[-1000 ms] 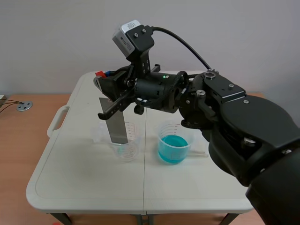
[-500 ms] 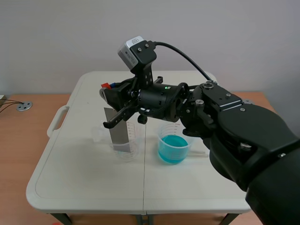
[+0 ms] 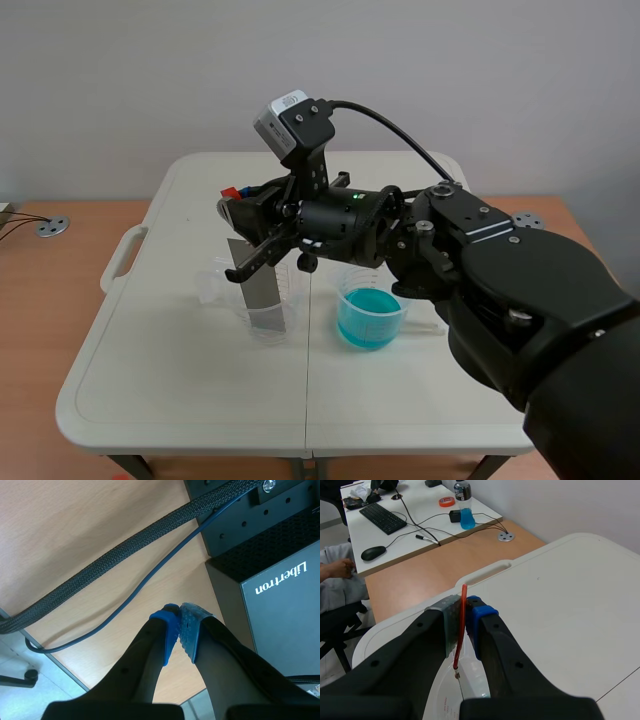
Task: Hold the metal plate by the orange handle, dip it into the blue solution, take it out and point at it, then put the plate back in the beaker on the left.
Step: 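Return to the home posture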
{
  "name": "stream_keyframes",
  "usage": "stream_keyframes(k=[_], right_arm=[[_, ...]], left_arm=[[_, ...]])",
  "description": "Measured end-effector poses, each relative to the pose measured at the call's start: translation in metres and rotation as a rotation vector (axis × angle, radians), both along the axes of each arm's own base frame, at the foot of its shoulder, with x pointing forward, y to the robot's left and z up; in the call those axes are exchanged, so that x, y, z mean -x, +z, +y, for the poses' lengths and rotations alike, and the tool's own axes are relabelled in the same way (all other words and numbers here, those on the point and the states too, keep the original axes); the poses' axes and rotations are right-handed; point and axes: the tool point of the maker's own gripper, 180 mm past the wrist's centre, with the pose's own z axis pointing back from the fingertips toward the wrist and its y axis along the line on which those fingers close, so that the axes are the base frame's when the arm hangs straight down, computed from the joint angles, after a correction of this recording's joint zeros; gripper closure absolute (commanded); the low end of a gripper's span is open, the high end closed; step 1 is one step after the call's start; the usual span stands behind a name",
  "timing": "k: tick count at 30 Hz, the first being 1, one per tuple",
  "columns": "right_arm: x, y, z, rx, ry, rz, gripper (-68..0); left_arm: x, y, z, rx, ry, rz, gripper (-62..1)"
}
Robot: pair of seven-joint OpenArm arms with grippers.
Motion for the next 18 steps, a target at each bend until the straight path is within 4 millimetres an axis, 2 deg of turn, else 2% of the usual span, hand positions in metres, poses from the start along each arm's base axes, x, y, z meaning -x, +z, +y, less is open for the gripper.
stream_keyframes(k=[18], right_arm=[[-0.0042, 0.0006, -0.0049, 0.002, -0.017, -0.004, -24.1]], left_arm=[[0.0, 0.0, 0.0, 0.0, 0.0, 0.0, -3.0]])
